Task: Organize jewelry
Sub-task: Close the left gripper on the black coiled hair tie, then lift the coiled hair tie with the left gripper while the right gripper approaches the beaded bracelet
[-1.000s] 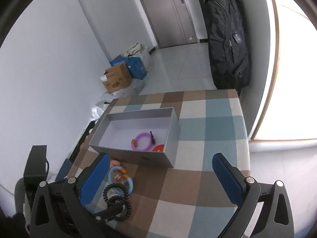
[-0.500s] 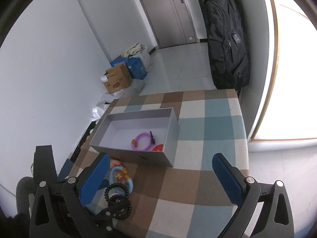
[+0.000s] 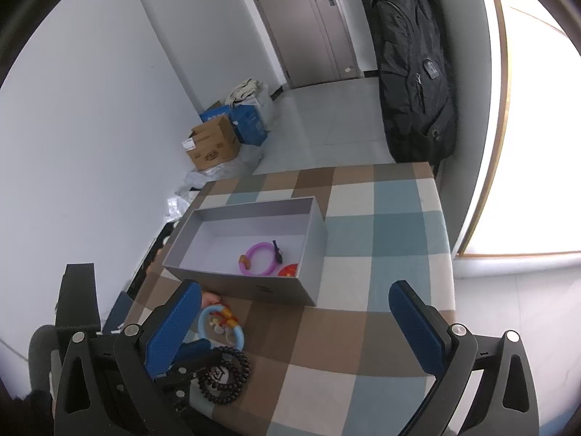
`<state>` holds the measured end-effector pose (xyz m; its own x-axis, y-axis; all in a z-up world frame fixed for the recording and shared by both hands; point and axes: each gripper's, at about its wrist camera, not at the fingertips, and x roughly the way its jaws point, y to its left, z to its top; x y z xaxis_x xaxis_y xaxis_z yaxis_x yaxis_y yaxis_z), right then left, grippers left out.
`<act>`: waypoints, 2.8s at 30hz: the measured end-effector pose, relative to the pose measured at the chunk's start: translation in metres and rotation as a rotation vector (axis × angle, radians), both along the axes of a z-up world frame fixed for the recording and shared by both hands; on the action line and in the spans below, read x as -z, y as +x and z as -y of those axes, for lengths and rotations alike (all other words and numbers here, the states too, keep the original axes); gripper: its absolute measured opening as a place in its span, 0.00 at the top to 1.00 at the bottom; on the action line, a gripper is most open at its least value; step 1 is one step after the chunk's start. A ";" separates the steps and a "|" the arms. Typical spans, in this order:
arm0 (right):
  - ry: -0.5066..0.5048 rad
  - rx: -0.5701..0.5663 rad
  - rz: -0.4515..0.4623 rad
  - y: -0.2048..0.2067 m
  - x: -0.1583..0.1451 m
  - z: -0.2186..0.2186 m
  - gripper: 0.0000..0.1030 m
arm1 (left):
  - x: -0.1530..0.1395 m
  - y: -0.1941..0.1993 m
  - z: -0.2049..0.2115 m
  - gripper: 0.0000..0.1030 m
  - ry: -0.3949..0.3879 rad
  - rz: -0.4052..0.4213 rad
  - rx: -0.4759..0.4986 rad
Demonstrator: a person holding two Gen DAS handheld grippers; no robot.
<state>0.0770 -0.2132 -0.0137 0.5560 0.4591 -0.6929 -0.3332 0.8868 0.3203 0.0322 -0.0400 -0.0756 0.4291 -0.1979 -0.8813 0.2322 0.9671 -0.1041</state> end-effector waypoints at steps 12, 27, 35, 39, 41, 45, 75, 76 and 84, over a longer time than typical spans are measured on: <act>0.015 0.001 -0.003 0.001 -0.002 0.000 0.00 | -0.016 -0.001 -0.018 0.94 -0.122 -0.004 -0.042; 0.049 -0.023 0.000 -0.001 -0.008 0.000 0.00 | 0.010 0.008 -0.004 0.76 -0.090 -0.101 -0.064; 0.052 -0.009 -0.014 0.000 -0.007 0.003 0.00 | 0.003 0.005 -0.002 0.94 -0.035 -0.068 -0.037; 0.048 -0.009 -0.015 0.000 -0.007 0.003 0.00 | -0.007 0.004 -0.010 0.95 -0.091 -0.053 -0.047; 0.042 -0.007 -0.020 0.000 -0.005 0.003 0.00 | -0.016 0.003 -0.013 0.95 -0.105 -0.028 -0.045; 0.025 0.001 -0.041 0.001 0.001 0.004 0.00 | -0.026 0.006 -0.013 0.95 -0.137 0.018 -0.046; -0.315 -0.485 -0.087 -0.069 0.077 -0.117 0.34 | -0.062 0.015 -0.098 0.95 -0.359 0.174 -0.275; -0.329 -0.485 -0.083 -0.070 0.079 -0.118 0.37 | -0.062 0.016 -0.099 0.95 -0.359 0.173 -0.277; -0.295 -0.497 -0.091 -0.070 0.078 -0.121 0.59 | -0.061 0.015 -0.101 0.95 -0.366 0.169 -0.281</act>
<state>0.0066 -0.0924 -0.0919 0.2555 0.4303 -0.8658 -0.7149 0.6870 0.1305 0.0473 0.0606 -0.0145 0.6415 -0.3373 -0.6890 0.0103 0.9019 -0.4319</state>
